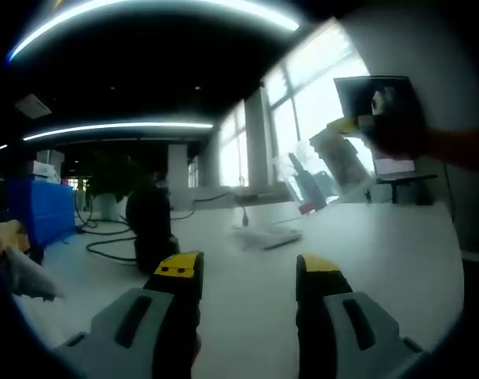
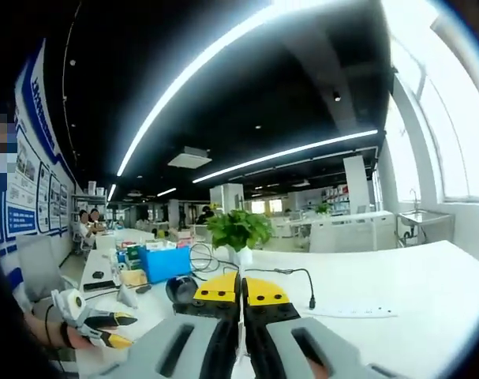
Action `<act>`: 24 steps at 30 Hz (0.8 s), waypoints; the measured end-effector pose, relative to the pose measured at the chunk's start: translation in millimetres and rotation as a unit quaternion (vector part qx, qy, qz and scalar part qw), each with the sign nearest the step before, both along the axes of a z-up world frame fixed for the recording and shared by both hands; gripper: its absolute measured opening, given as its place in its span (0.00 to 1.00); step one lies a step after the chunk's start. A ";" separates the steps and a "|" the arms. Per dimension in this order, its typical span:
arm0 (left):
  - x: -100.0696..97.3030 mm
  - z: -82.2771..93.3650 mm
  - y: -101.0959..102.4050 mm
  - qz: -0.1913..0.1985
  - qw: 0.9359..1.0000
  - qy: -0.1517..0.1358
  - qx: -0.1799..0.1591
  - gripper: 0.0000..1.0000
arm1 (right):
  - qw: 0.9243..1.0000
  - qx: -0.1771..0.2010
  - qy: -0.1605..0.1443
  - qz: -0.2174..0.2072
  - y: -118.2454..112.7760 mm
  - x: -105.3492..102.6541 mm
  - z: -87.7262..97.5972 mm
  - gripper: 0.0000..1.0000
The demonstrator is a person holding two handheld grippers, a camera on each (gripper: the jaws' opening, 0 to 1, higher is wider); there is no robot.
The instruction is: Clip sheet goods on table flip sheet goods clip sheet goods scan sheet goods put sheet goods back to table
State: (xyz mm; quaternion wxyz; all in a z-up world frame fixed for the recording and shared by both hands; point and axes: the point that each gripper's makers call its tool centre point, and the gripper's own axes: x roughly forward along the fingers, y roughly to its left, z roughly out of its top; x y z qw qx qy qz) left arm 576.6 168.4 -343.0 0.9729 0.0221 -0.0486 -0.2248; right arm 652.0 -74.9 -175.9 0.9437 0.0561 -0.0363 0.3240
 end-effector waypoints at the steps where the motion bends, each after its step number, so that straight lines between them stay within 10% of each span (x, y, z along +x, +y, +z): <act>1: 0.0 0.0 -0.1 0.000 1.000 0.000 0.000 0.39 | 1.000 0.001 -0.001 -0.003 0.5 2.5 1.1 0.00; 24: -0.1 -3.3 -2.1 -0.004 1.000 0.002 0.012 0.39 | 1.000 0.015 0.001 -0.012 41.8 52.5 9.8 0.00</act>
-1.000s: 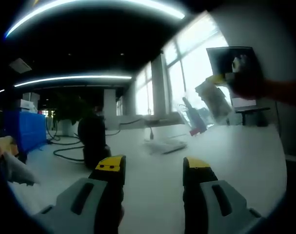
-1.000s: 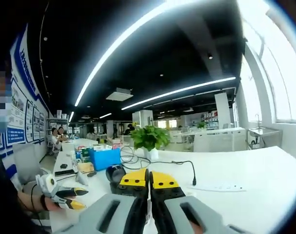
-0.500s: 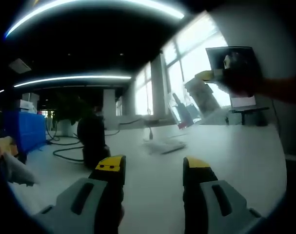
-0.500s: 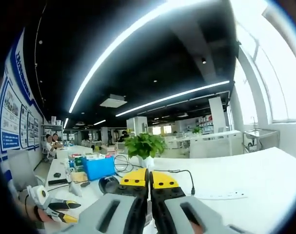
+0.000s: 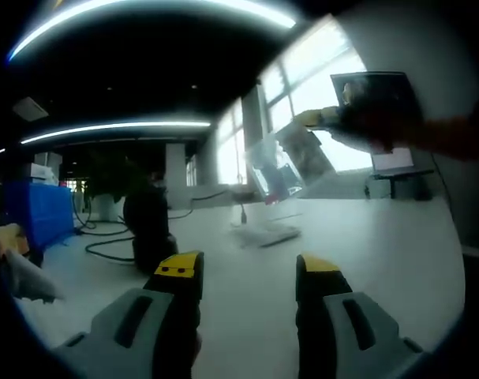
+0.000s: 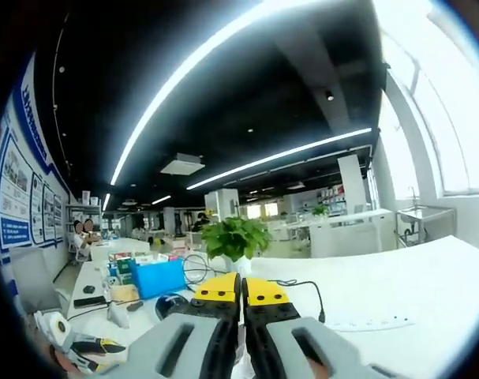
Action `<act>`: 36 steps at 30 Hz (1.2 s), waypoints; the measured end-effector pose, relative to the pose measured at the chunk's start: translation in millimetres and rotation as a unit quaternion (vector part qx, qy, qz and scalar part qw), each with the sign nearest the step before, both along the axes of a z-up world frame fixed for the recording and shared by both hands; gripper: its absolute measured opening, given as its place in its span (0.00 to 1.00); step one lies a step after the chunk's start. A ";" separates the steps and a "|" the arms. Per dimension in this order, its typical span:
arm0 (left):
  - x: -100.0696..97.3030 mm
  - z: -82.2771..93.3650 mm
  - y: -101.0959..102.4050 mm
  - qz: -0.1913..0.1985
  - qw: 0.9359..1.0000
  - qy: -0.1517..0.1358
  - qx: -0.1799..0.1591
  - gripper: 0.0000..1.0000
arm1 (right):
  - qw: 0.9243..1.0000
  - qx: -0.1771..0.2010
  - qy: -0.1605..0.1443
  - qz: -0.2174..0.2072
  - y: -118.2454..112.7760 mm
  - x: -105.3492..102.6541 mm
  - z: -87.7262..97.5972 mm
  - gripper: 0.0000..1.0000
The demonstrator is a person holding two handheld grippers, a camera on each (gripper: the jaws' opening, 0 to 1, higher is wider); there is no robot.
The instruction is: Clip sheet goods on table flip sheet goods clip sheet goods scan sheet goods put sheet goods back to table
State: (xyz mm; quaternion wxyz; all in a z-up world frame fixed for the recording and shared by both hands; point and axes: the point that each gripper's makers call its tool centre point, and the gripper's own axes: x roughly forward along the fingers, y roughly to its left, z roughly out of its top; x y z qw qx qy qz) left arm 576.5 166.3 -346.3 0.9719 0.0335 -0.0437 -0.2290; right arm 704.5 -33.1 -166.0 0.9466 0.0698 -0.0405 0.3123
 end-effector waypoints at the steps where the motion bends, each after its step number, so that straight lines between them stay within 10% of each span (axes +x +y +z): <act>1: 0.1 -0.2 -0.1 0.000 1.000 0.000 0.001 0.39 | 1.000 0.008 -0.002 0.000 0.5 1.0 2.0 0.00; 36: -0.3 -0.3 -1.4 -0.001 1.000 -0.001 0.005 0.39 | 0.992 0.001 -0.089 -0.094 22.4 44.5 -2.2 0.00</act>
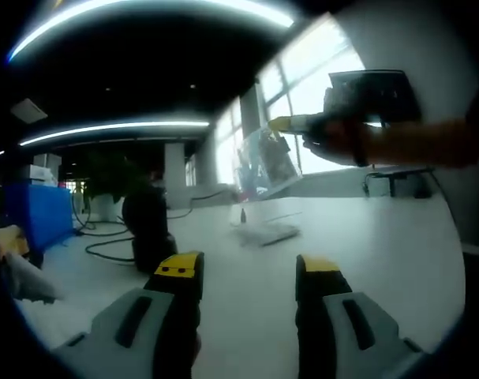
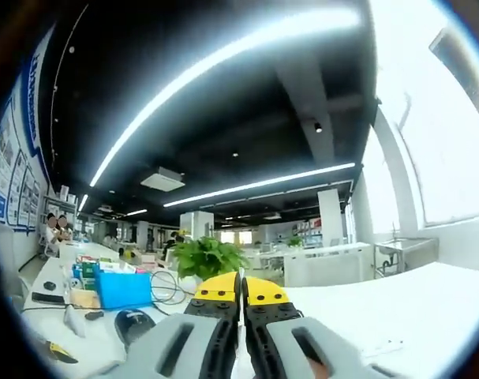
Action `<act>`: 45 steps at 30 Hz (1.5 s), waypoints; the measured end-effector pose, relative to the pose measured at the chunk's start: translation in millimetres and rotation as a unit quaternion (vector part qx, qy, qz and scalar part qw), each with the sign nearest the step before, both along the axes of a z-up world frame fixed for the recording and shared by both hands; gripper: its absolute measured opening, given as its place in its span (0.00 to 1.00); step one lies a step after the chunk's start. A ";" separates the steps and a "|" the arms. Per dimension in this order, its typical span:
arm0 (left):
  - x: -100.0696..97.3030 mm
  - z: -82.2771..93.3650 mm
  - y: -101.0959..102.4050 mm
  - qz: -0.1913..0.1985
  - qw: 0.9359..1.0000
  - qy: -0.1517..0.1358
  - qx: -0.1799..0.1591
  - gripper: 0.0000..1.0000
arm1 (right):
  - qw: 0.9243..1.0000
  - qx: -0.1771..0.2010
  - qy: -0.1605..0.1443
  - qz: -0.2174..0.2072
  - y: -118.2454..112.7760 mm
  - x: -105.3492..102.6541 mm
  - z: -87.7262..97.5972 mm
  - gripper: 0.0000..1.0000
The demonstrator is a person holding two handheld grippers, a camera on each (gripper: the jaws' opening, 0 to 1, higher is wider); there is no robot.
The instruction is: Clip sheet goods on table flip sheet goods clip sheet goods scan sheet goods put sheet goods back to table
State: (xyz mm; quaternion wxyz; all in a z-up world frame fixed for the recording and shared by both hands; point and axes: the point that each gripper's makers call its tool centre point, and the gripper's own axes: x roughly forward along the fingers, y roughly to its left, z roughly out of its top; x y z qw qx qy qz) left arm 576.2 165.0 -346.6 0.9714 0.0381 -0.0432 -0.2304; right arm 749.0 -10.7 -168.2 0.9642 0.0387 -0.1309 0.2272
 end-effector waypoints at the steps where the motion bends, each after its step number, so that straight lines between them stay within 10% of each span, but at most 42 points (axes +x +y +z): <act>1: 0.1 -0.2 0.2 0.000 1.000 0.000 0.000 0.39 | 1.000 -0.006 -0.005 -0.005 1.4 1.0 -0.4 0.00; 18: 0.1 -1.0 -0.5 -0.001 1.000 0.001 0.004 0.39 | 0.997 -0.050 -0.049 -0.038 39.8 14.9 -5.9 0.00; 45: 0.8 -3.7 -0.6 -0.002 1.000 0.004 0.012 0.38 | 0.998 -0.031 -0.023 -0.045 55.2 27.5 -31.9 0.00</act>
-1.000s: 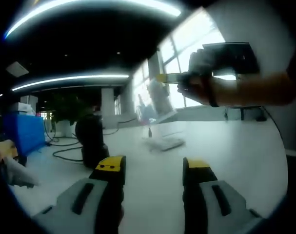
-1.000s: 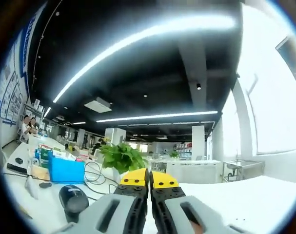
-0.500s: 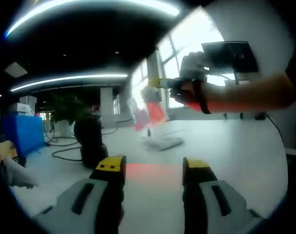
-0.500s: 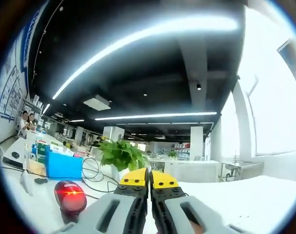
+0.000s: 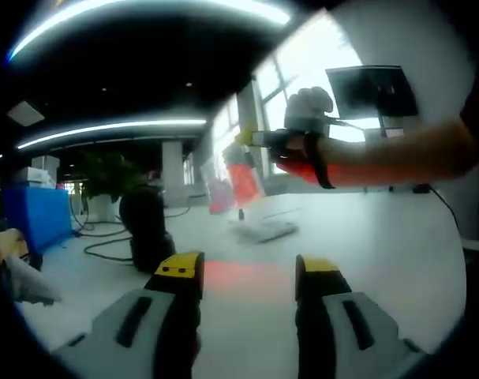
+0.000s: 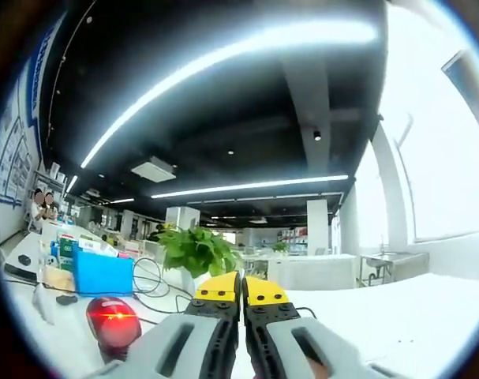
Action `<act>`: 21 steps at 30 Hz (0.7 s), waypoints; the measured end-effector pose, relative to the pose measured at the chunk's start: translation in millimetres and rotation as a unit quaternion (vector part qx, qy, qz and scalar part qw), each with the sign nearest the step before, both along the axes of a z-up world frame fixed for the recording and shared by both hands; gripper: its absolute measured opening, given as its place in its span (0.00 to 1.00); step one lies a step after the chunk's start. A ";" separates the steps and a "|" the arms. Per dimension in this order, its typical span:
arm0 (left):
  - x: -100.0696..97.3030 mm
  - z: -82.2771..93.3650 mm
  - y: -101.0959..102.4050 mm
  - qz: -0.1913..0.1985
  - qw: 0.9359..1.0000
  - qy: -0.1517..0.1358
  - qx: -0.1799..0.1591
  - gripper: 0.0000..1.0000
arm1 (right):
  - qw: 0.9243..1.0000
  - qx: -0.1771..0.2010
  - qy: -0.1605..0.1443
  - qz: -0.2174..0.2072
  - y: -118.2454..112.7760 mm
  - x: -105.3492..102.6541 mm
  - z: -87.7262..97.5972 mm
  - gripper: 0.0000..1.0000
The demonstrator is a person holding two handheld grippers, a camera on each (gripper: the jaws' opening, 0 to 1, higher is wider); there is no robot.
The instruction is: Clip sheet goods on table flip sheet goods clip sheet goods scan sheet goods put sheet goods back to table
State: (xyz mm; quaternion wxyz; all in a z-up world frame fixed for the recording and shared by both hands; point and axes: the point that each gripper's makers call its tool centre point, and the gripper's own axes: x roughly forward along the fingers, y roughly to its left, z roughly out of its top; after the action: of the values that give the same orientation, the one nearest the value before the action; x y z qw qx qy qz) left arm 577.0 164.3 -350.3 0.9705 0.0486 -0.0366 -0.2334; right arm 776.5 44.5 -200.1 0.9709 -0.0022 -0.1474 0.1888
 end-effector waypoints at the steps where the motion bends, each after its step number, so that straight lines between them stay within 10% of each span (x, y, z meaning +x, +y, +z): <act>1: 0.1 -0.1 0.0 0.000 1.000 0.000 0.000 0.38 | 1.000 0.001 0.000 0.000 1.0 0.1 -0.6 0.00; 21: 0.8 -0.8 -1.2 0.000 1.000 0.001 0.003 0.38 | 1.000 0.013 0.006 0.001 18.7 4.5 -8.7 0.00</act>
State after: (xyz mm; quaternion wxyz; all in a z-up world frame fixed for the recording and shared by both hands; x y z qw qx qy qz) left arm 577.8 163.2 -351.1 0.9704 0.0507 -0.0346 -0.2335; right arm 781.0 63.2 -208.8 0.9716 0.0115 -0.1438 0.1876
